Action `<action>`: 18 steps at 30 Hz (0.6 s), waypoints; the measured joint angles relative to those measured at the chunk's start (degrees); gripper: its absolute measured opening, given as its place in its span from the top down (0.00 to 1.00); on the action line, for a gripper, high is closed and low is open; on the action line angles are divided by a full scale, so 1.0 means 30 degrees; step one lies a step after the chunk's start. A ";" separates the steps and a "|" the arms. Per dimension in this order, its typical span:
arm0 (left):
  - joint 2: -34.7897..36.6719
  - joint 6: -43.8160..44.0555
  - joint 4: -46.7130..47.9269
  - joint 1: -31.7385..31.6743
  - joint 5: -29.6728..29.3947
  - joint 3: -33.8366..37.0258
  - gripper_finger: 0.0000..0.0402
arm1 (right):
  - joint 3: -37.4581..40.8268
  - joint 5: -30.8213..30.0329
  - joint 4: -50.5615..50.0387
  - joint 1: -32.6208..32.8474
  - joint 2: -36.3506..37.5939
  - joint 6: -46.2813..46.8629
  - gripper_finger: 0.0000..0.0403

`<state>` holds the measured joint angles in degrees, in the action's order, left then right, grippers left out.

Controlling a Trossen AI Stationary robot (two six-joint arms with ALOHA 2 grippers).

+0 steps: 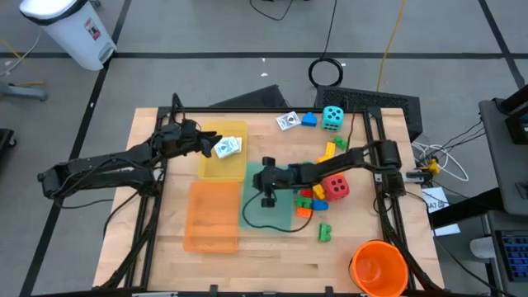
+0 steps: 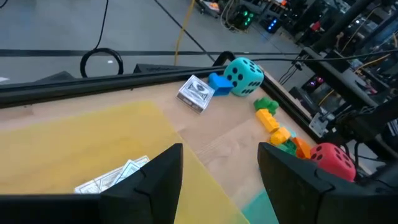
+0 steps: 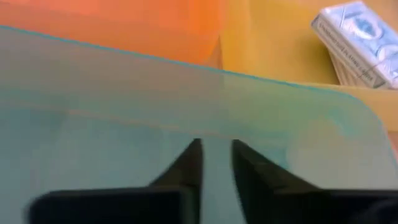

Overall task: Pick & Place Toys
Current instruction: Adjust the green bin

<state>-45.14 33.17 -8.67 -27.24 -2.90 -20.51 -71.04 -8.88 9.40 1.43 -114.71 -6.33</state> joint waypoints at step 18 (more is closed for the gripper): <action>0.0014 0.0109 -0.0203 0.0000 -0.0044 0.0000 0.47 | -0.0272 0.2579 0.3615 -0.1586 -0.1067 0.0101 1.00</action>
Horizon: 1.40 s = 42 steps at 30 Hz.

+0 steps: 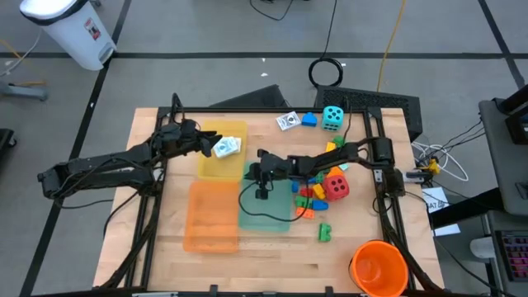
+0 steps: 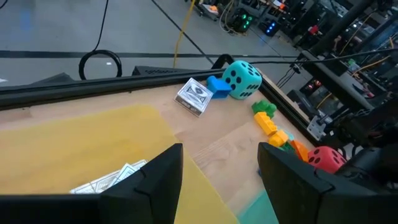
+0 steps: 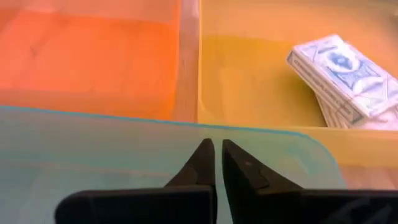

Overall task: Pick & Place Toys
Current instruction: Adjust the green bin, then put the black deck of cards into the yellow bin

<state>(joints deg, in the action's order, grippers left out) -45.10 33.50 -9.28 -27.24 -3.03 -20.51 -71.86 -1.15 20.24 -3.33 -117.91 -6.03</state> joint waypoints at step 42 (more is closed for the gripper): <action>0.2295 0.0488 0.5115 -0.0135 -0.2521 0.0020 0.47 | 0.1436 -0.0385 -0.5724 -0.1050 0.5561 -0.2432 1.00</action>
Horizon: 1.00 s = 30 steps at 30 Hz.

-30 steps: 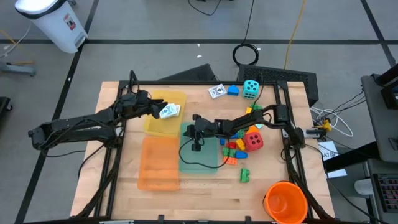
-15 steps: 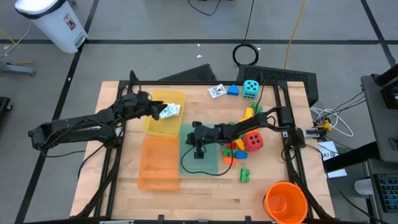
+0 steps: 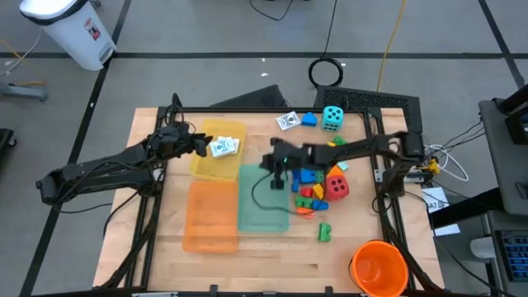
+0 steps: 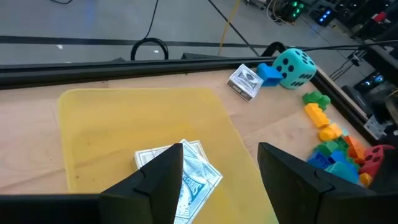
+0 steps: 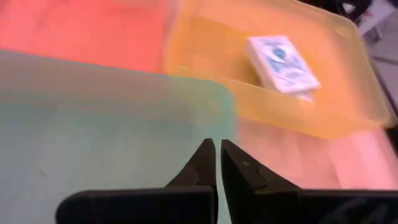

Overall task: Pick & Place Toys
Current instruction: Put the black deck of cards into the yellow bin

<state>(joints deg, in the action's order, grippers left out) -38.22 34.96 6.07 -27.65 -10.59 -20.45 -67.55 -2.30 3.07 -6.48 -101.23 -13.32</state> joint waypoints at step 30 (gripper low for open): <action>-0.0007 -0.0062 -0.0044 -0.0007 -0.0845 -0.0005 0.47 | 0.0044 0.4594 -0.3308 -0.8532 -0.1465 0.3224 1.00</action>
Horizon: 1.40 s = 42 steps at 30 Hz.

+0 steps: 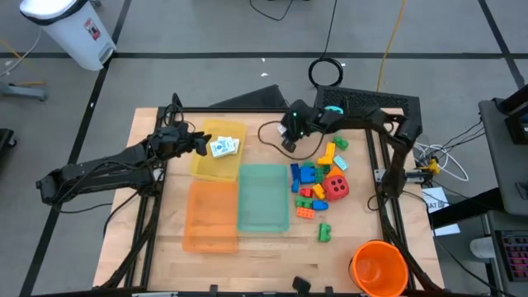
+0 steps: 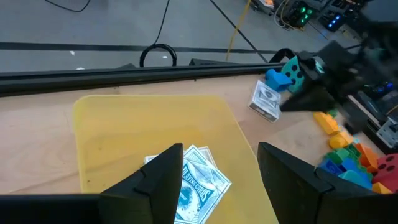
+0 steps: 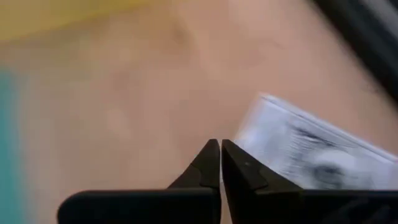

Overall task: Pick & Place Toys
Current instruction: Put the black deck of cards into the yellow bin

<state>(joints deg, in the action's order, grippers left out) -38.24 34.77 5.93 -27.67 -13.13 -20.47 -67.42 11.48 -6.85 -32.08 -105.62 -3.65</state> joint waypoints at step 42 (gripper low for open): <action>0.0000 0.0106 0.0007 0.0018 0.0342 0.0000 0.47 | 0.0495 -0.2737 -0.4937 0.1735 0.2460 -0.4109 0.94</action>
<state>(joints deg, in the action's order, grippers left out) -38.24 35.09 5.96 -27.62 -12.10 -20.47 -65.93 3.27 -21.66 -26.87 -98.24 -15.97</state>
